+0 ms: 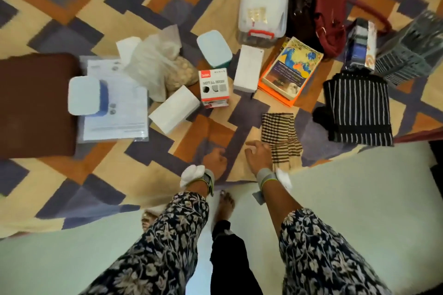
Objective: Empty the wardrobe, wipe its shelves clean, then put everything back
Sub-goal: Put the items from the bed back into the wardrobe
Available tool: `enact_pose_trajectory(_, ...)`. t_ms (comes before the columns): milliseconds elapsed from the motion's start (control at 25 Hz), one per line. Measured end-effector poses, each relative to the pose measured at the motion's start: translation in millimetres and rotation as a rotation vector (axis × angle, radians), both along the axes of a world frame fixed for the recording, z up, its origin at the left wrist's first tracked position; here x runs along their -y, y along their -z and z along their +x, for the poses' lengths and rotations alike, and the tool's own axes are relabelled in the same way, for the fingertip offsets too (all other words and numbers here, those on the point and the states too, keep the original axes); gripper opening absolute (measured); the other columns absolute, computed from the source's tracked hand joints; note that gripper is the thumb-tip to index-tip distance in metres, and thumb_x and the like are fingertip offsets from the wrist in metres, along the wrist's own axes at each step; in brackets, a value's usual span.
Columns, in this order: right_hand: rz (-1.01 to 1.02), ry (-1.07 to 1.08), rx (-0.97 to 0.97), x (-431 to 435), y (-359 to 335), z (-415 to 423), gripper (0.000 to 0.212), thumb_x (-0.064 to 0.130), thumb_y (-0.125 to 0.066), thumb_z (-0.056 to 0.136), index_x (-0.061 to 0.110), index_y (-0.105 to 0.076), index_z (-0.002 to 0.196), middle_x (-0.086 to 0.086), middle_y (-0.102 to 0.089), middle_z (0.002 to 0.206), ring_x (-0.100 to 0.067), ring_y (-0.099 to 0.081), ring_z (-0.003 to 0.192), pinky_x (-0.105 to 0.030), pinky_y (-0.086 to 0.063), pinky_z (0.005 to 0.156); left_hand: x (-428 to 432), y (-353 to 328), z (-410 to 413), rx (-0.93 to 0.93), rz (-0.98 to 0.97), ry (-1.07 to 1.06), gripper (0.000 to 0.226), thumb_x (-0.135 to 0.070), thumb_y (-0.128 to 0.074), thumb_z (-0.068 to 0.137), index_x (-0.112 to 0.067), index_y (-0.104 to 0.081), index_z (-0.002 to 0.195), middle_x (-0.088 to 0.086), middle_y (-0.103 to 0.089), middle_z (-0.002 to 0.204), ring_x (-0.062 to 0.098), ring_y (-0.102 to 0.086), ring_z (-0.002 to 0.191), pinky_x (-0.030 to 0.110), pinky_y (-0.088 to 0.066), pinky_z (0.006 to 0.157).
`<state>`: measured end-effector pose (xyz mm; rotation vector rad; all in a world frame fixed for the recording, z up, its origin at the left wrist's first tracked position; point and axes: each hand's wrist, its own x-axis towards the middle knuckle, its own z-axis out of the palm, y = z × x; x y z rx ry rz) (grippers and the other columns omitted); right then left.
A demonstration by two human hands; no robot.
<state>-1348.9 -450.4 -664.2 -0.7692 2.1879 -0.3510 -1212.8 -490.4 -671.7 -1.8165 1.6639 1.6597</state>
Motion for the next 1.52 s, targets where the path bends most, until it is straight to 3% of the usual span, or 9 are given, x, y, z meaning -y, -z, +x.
enact_pose_trajectory(280,-0.06,-0.113,0.166,41,-16,162,0.025,0.023,-0.054,0.087,0.015,-0.057,0.111,-0.015,-0.062,0.108,-0.035,-0.059,0.099,-0.046,-0.049,0.088,18,-24,164,-0.006,-0.072,-0.255,0.021,-0.012,-0.05,0.091,-0.013,-0.062,0.107,0.011,-0.068,0.109,0.031,-0.064,0.099,0.039,-0.052,0.088)
enact_pose_trajectory(480,-0.073,-0.255,0.249,78,-46,280,0.029,0.014,-0.053,0.093,0.009,-0.053,0.122,-0.014,-0.065,0.109,-0.03,-0.06,0.102,-0.032,-0.045,0.083,32,-34,292,-0.032,-0.069,-0.528,0.023,-0.011,-0.05,0.093,-0.004,-0.058,0.114,0.013,-0.066,0.108,0.03,-0.064,0.093,0.041,-0.052,0.088)
enact_pose_trajectory(640,-0.048,-0.363,0.289,113,-53,375,0.027,0.015,-0.051,0.094,0.009,-0.053,0.12,-0.015,-0.064,0.108,-0.031,-0.059,0.103,-0.031,-0.044,0.085,51,-40,399,-0.004,-0.068,-0.747,0.023,-0.012,-0.05,0.094,-0.008,-0.057,0.115,0.013,-0.064,0.107,0.026,-0.061,0.089,0.031,-0.049,0.068)
enact_pose_trajectory(880,-0.079,-0.432,0.345,147,-45,478,0.026,0.008,-0.05,0.09,0.012,-0.057,0.115,-0.007,-0.064,0.097,-0.022,-0.06,0.092,-0.027,-0.045,0.08,55,-21,509,0.018,-0.015,-1.002,0.023,-0.019,-0.05,0.094,-0.012,-0.056,0.116,0.013,-0.064,0.112,0.033,-0.062,0.102,0.045,-0.049,0.093)
enact_pose_trajectory(1040,-0.136,-0.478,0.334,191,-29,524,0.034,0.01,-0.053,0.091,0.011,-0.054,0.125,-0.01,-0.054,0.124,-0.023,-0.054,0.115,-0.031,-0.039,0.103,75,-2,543,-0.004,-0.036,-1.063,0.026,-0.024,-0.049,0.096,-0.013,-0.054,0.12,0.012,-0.059,0.119,0.033,-0.057,0.11,0.048,-0.045,0.099)
enact_pose_trajectory(1200,-0.169,-0.532,0.195,233,-5,555,0.05,0.014,-0.054,0.09,0.011,-0.041,0.139,-0.012,-0.027,0.147,-0.027,-0.031,0.136,-0.03,-0.025,0.112,97,18,564,-0.034,-0.014,-1.162,0.034,-0.027,-0.048,0.098,-0.011,-0.045,0.128,0.011,-0.057,0.118,0.031,-0.056,0.105,0.05,-0.043,0.099)
enact_pose_trajectory(1320,-0.043,-0.373,0.104,267,23,570,0.073,0.023,-0.056,0.089,0.011,-0.016,0.15,-0.015,-0.012,0.154,-0.035,-0.02,0.14,-0.041,-0.021,0.116,141,41,586,-0.05,0.035,-1.32,0.05,-0.027,-0.049,0.097,-0.009,-0.033,0.14,0.007,-0.057,0.107,0.028,-0.053,0.1,0.045,-0.043,0.097)
enact_pose_trajectory(1400,0.024,-0.237,0.123,276,32,565,0.085,0.027,-0.058,0.089,0.007,-0.003,0.151,-0.021,-0.013,0.152,-0.039,-0.019,0.14,-0.044,-0.017,0.116,161,46,590,-0.123,0.028,-1.439,0.061,-0.032,-0.056,0.093,-0.009,-0.03,0.144,0.013,-0.052,0.13,0.032,-0.051,0.115,0.042,-0.044,0.095)
enact_pose_trajectory(1520,0.09,-0.085,0.161,292,57,567,0.091,0.036,-0.062,0.087,0.005,-0.004,0.15,-0.024,-0.02,0.151,-0.037,-0.024,0.14,-0.042,-0.019,0.115,176,69,604,-0.198,0.103,-1.629,0.07,-0.04,-0.063,0.087,-0.015,-0.031,0.144,0.008,-0.045,0.141,0.031,-0.047,0.124,0.042,-0.042,0.1)
